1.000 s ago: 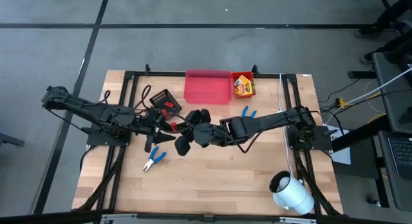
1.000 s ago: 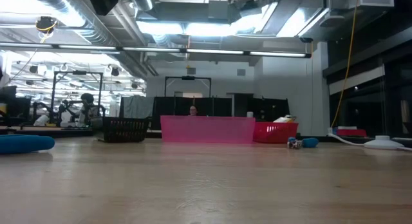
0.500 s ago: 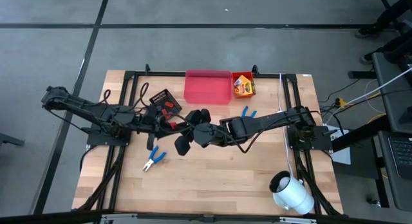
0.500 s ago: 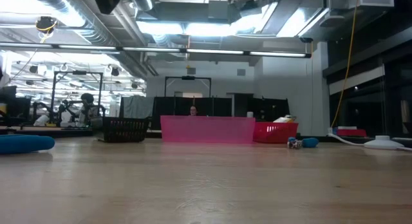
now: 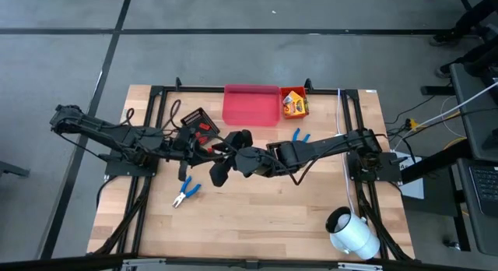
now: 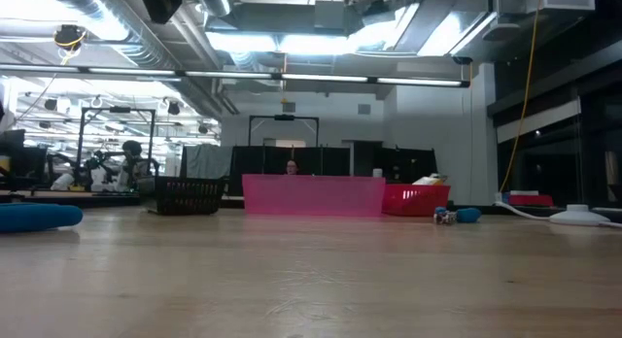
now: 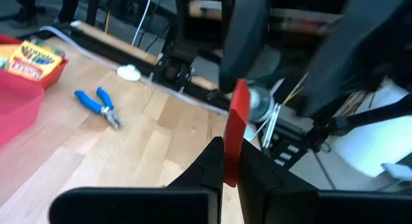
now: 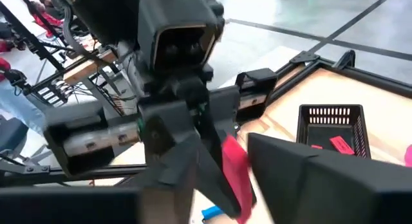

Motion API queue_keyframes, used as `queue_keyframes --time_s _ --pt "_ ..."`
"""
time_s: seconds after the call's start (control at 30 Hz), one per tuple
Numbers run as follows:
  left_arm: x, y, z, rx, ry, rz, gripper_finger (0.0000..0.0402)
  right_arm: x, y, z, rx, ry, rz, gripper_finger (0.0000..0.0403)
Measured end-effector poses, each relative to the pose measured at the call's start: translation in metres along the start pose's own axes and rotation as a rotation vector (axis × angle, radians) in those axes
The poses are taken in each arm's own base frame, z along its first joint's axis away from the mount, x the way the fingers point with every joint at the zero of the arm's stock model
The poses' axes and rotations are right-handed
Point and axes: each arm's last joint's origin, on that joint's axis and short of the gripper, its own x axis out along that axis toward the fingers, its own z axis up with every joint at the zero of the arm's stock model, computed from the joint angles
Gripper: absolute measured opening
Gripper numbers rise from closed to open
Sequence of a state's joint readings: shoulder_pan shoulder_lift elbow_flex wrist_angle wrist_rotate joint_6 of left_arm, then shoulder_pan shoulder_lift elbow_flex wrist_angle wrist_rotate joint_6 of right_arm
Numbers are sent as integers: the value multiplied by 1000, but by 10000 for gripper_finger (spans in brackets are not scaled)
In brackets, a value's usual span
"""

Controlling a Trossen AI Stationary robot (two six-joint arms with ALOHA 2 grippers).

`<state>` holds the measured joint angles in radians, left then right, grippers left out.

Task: Pick & Place School Supplies
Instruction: Put the red eraser into the black bin

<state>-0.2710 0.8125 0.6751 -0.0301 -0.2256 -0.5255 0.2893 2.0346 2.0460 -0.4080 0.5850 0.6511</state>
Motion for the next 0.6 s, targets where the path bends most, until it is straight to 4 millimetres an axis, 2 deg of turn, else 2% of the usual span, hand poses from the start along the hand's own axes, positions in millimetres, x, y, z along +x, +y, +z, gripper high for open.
queue_keyframes --time_s 0.17,0.27,0.37,0.47,0.6 --pt "0 1 -1 1 5 6 16 0 -1 -1 20 8 -9 221" --pt "0 2 -2 6 23 17 16 0 -5 -5 31 25 -65 241" --pt "-1 4 -5 7 40 67 16 -2 -15 -14 83 96 -172 241" --pt "-6 12 -8 24 88 265 16 -10 -26 -30 116 228 -295 230" --pt "-21 27 -8 11 217 671 16 -24 -25 -52 123 346 -378 220"
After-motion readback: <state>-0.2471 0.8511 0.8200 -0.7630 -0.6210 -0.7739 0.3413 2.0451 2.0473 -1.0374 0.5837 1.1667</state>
